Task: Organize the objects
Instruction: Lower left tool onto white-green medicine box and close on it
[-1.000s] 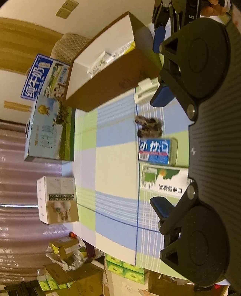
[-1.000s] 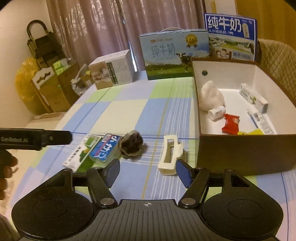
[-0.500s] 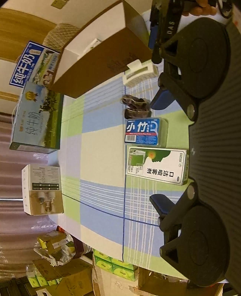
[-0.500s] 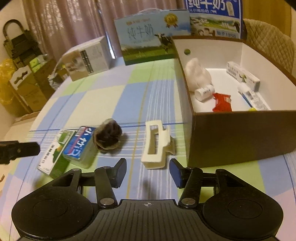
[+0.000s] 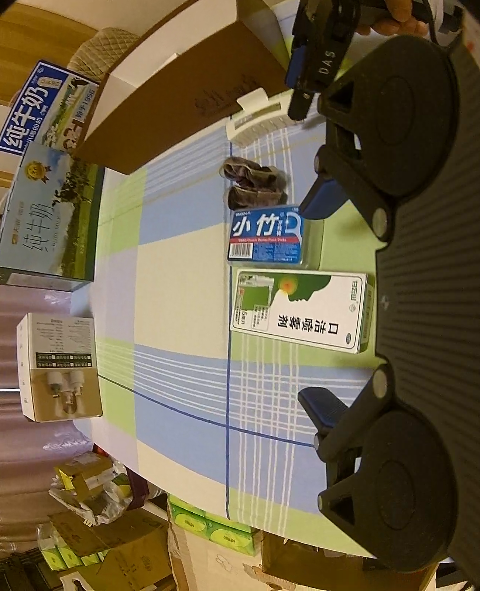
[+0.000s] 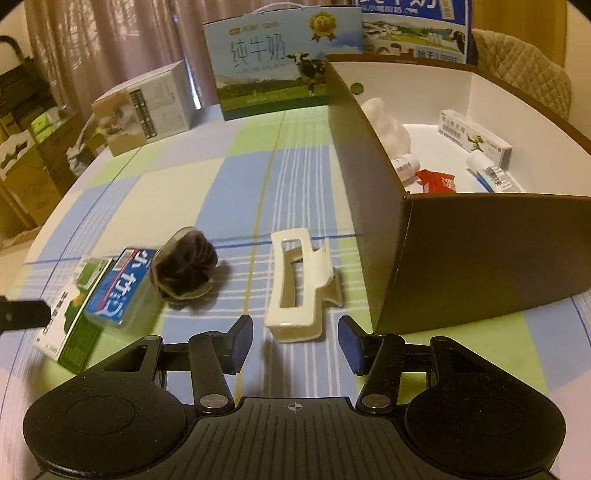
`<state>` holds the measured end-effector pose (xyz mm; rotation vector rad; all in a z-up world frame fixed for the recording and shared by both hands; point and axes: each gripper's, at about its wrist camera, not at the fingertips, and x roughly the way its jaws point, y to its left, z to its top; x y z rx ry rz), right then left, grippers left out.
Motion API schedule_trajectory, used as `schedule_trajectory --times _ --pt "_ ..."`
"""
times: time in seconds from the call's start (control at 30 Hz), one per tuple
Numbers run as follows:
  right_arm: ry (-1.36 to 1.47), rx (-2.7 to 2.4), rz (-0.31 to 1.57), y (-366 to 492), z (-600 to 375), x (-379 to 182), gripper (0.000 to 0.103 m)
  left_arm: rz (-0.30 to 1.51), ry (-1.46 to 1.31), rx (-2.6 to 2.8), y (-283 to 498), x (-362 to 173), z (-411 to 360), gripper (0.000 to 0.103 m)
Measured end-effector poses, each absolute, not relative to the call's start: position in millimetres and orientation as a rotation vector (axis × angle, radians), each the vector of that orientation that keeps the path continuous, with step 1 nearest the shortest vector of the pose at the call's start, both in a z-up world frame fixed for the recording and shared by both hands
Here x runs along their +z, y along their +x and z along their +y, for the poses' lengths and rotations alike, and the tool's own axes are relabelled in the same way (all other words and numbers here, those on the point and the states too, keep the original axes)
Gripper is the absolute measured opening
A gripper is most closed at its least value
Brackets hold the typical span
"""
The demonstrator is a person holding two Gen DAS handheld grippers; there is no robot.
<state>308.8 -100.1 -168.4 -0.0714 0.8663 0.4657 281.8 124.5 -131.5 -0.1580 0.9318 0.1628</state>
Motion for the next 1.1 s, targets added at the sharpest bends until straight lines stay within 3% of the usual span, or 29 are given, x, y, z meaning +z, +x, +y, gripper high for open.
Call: schedule_trajectory --times 0.17,0.23,0.27,0.43,0.9,1.1 --pt "-0.078 0.465 0.845 311 -94 -172 0.049 0.948 -0.148 0.167 284 -137 125 0.096" --pt "-0.098 0.456 0.84 312 -92 -174 0.043 0.952 -0.141 0.166 285 -138 124 0.095" --pt "-0.107 0.459 0.844 312 -92 -175 0.034 0.954 -0.138 0.165 285 -139 124 0.095" --pt "-0.127 0.468 0.845 311 -92 -174 0.028 0.97 -0.129 0.156 287 -144 123 0.095" --pt "-0.202 0.545 0.992 283 -93 -165 0.028 1.031 -0.091 0.188 297 -166 125 0.09" --pt "-0.171 0.552 1.01 286 -93 -162 0.033 1.048 -0.09 0.201 301 -174 126 0.081"
